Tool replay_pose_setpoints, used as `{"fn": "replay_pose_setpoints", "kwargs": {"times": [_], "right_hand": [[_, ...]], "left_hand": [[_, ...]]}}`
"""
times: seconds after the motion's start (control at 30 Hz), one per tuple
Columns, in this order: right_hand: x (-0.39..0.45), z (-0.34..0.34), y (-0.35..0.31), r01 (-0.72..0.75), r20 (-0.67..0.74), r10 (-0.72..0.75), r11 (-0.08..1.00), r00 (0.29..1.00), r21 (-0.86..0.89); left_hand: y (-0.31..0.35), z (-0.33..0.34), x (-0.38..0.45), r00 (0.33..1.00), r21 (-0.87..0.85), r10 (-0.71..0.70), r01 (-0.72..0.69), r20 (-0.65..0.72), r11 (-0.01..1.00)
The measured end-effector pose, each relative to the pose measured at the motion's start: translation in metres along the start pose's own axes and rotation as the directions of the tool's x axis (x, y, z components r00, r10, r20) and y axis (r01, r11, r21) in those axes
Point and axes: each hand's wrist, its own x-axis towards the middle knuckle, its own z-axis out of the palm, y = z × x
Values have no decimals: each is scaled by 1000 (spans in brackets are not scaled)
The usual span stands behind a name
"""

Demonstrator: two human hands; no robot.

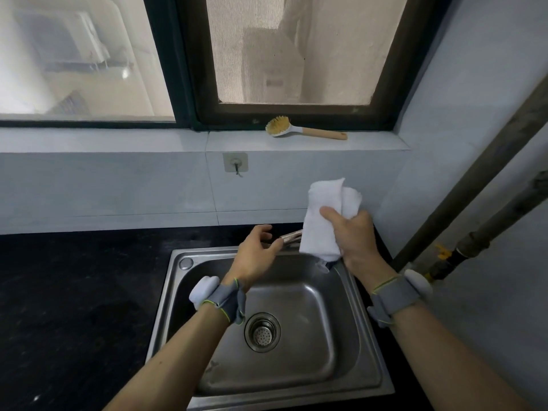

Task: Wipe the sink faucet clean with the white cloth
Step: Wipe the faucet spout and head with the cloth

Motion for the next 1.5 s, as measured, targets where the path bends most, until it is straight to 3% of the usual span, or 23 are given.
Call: {"fn": "replay_pose_setpoints", "kwargs": {"times": [0.1,0.23,0.43,0.57,1.0,1.17,1.5], "right_hand": [[6,11,-3,261,-22,-280,916,960,-306],[19,15,6,498,160,-507,651,847,-573],[20,14,24,728,580,-473,228,663,-646],[12,16,37,789,724,-340,107,601,-605],[17,5,56,828,804,-218,40,553,-559],[26,8,53,821,791,-228,77,567,-566],[42,35,36,638,658,-25,275,753,-720]], "left_hand": [[2,2,3,1000,120,19,-19,6,993],[3,5,3,1000,186,3,-2,-6,983],[0,10,1,1000,136,-13,13,-5,991],[-2,12,4,1000,173,-13,13,2,985],[-6,19,8,999,159,-15,20,-32,987],[-3,16,8,999,170,-10,18,-48,985],[-2,15,14,997,270,37,-18,-66,963]]}}
